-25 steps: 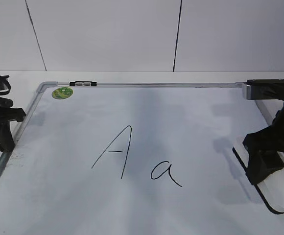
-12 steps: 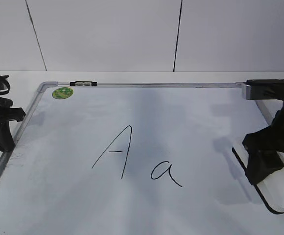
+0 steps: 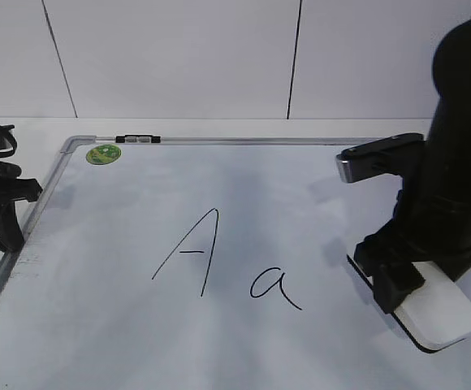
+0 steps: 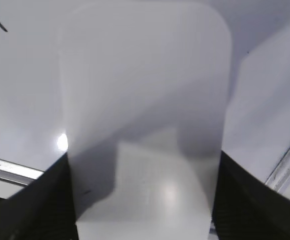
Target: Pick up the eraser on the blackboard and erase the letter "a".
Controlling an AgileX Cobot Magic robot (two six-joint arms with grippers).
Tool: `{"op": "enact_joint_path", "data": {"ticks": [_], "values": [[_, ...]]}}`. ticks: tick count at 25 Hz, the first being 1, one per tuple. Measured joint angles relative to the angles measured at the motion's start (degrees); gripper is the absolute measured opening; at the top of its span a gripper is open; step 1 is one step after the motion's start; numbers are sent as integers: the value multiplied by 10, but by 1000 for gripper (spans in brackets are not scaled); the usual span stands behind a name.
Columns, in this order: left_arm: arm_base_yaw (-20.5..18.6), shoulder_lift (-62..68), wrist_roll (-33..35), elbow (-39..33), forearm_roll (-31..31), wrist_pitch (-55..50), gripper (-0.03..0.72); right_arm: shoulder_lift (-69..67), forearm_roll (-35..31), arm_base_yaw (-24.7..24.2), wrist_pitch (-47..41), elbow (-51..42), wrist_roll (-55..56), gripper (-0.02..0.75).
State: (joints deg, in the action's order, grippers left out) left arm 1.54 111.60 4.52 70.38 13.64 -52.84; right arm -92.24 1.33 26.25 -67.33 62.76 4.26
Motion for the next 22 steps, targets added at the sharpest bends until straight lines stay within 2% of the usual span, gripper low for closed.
{"op": "enact_joint_path", "data": {"ticks": [9,22], "values": [[0,0,0,0,0,0,17,-74,12,57,-5,70,5,559],[0,0,0,0,0,0,17,-133,7,60,58,98,6,559]]}}
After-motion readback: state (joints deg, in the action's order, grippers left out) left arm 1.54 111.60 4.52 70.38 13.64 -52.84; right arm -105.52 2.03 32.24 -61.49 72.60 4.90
